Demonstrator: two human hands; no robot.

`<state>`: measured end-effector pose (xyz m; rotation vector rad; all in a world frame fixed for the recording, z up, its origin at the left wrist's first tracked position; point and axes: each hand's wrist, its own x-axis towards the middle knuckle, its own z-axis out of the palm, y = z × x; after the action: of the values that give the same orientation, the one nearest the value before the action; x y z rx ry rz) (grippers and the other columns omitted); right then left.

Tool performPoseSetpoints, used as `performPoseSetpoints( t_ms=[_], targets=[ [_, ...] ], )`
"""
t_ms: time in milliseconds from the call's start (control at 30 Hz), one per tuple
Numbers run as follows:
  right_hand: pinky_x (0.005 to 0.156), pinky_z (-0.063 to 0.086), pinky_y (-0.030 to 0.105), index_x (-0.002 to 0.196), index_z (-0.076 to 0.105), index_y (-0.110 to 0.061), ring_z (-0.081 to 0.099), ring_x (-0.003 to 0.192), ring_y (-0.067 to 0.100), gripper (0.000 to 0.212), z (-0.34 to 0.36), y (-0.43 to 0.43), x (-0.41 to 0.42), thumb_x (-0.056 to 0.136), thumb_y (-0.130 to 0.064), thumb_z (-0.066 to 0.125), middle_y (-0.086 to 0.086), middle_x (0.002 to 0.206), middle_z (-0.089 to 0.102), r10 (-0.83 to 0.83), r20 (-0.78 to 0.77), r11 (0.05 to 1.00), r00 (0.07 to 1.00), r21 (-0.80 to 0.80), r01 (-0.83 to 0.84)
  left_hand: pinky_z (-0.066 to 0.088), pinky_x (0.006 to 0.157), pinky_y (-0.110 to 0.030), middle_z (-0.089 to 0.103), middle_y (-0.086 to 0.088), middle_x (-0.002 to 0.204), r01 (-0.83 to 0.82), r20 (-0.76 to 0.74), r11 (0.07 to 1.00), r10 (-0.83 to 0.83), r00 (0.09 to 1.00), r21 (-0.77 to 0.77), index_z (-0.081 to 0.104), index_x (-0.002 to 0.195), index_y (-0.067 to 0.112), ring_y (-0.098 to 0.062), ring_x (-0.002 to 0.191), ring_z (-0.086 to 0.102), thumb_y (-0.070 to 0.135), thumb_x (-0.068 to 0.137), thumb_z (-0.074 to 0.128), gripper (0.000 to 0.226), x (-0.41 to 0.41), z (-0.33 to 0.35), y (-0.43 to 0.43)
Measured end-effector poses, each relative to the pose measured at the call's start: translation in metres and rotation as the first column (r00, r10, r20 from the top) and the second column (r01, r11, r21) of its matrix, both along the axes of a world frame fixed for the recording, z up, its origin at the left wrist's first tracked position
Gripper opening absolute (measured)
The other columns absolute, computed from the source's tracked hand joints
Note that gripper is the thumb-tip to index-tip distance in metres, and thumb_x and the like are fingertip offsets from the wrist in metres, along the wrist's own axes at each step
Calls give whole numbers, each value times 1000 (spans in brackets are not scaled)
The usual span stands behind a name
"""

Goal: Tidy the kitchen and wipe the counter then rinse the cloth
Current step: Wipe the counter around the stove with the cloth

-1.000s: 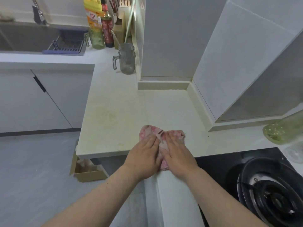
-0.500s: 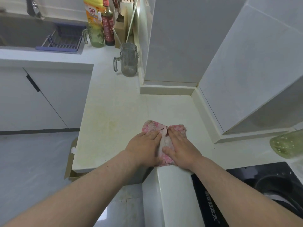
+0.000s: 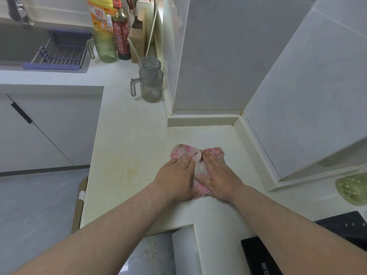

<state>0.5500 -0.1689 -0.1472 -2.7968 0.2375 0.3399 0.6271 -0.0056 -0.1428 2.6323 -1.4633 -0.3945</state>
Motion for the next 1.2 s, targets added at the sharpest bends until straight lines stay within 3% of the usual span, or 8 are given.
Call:
performPoseSetpoints(
  t_ms=[467, 833, 967, 1200],
  targets=[
    [123, -3, 29, 157, 5, -11, -1, 152, 13, 79, 0, -18, 54, 100, -52, 40, 3, 166, 5, -31, 27, 999, 999, -16, 32, 2, 123, -36, 3, -8, 164, 6, 12, 1000, -6, 1000, 16, 3, 156, 9, -17, 151, 7, 67, 91, 40, 94, 56, 0, -22],
    [124, -2, 32, 156, 11, -10, 2, 152, 17, 78, -8, -39, 103, 99, -54, 39, 5, 165, 12, -27, 75, 999, 997, -15, 28, 4, 123, -35, 7, -6, 164, -35, 6, 998, 34, 999, 50, 7, 156, 9, -14, 151, 7, 63, 91, 40, 91, 99, 8, -43],
    [120, -6, 27, 155, 17, -9, 6, 151, 20, 89, -10, -42, 106, 90, -69, 22, 7, 163, 18, -9, 98, 1000, 995, -20, 12, 3, 121, -33, 10, -7, 164, -55, 1, 997, 55, 998, 53, 9, 155, 9, -15, 151, 9, 60, 92, 40, 87, 96, 8, -46],
    [120, -4, 29, 156, 17, -11, 5, 151, 21, 74, -7, -43, 105, 100, -54, 39, 7, 163, 15, -19, 110, 1000, 994, 7, 18, 6, 121, -33, 13, -7, 163, -74, 3, 995, 74, 997, 67, 13, 155, 9, -16, 150, 11, 58, 93, 42, 85, 89, 13, -46]
  ],
)
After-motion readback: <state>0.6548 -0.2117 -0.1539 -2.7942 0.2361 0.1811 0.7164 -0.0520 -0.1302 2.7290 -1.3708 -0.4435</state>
